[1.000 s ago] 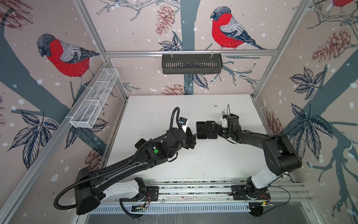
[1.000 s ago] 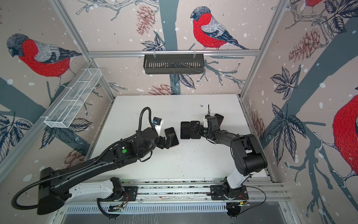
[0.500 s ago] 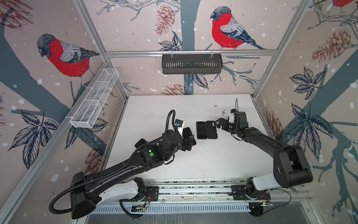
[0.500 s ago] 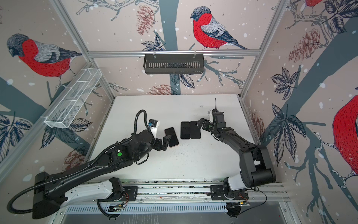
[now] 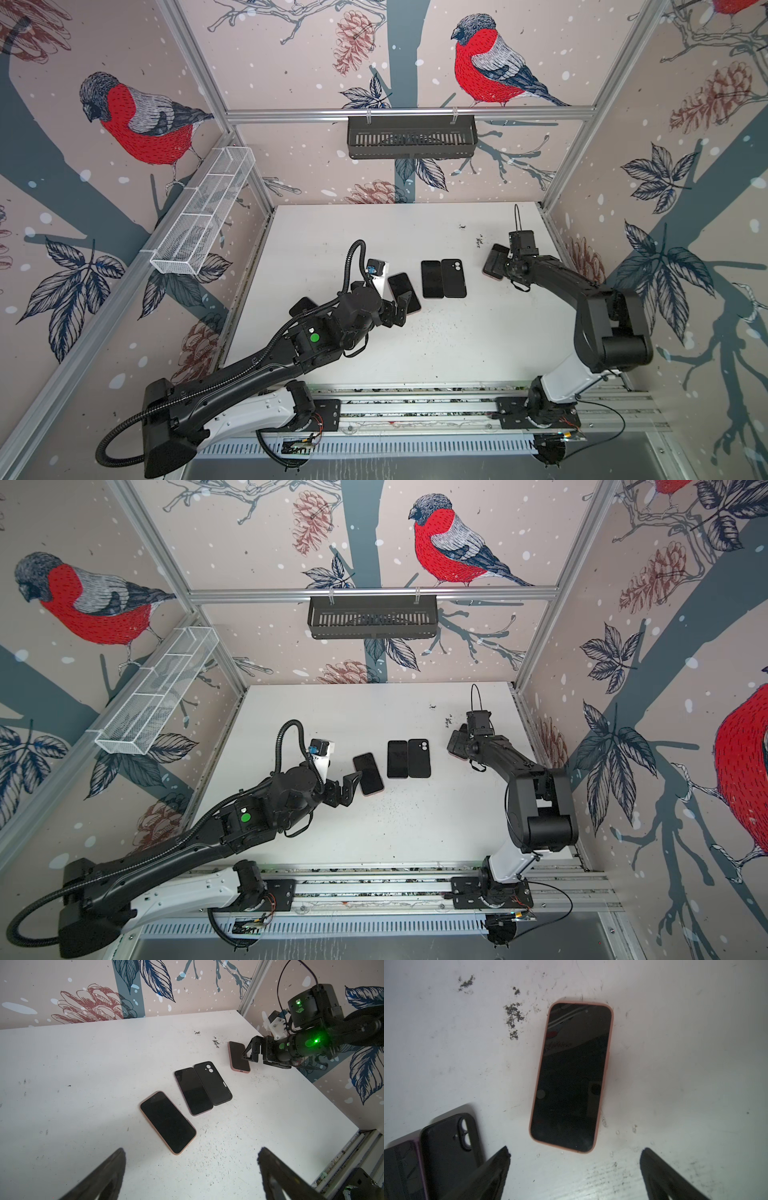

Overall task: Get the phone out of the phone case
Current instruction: 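Grasp the pink-cased phone lying farthest away with the right gripper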

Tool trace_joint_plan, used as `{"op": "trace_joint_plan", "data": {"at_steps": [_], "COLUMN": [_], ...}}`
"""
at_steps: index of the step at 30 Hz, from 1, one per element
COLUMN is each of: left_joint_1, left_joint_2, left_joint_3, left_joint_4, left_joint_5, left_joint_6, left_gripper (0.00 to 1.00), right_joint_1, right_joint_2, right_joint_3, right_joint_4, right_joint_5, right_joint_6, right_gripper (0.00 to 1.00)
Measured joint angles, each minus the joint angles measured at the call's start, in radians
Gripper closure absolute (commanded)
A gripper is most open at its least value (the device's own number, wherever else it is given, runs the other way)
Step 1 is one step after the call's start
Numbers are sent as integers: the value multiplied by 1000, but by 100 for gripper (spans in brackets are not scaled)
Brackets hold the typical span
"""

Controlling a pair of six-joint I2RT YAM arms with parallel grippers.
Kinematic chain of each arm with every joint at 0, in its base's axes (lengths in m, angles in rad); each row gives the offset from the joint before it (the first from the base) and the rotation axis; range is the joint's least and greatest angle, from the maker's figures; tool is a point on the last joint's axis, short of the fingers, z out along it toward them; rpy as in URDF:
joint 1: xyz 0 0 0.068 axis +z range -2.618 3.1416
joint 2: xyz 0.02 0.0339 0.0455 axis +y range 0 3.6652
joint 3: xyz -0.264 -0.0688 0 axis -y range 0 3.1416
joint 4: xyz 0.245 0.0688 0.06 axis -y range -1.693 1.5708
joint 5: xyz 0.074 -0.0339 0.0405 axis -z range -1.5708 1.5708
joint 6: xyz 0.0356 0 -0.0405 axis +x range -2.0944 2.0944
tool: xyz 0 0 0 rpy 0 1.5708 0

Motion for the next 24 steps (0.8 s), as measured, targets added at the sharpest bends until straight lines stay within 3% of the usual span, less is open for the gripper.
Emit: {"op": "trace_joint_plan", "data": {"at_steps": [6,24], "left_joint_1": [0,0], "left_joint_2": [-2,1], "left_joint_3": [-21,-72], "left_joint_4": [3,34], "left_joint_5": [6,26], "left_joint_6": [-6,-22], "left_gripper": [2,2], "right_joint_1": [11,24], "right_joint_2": [118,272], "right_joint_3": [86,211], "right_joint_4": [-15,-68], "right_joint_5": [25,82], "right_joint_6": [1,-5], "right_gripper": [0,1]}}
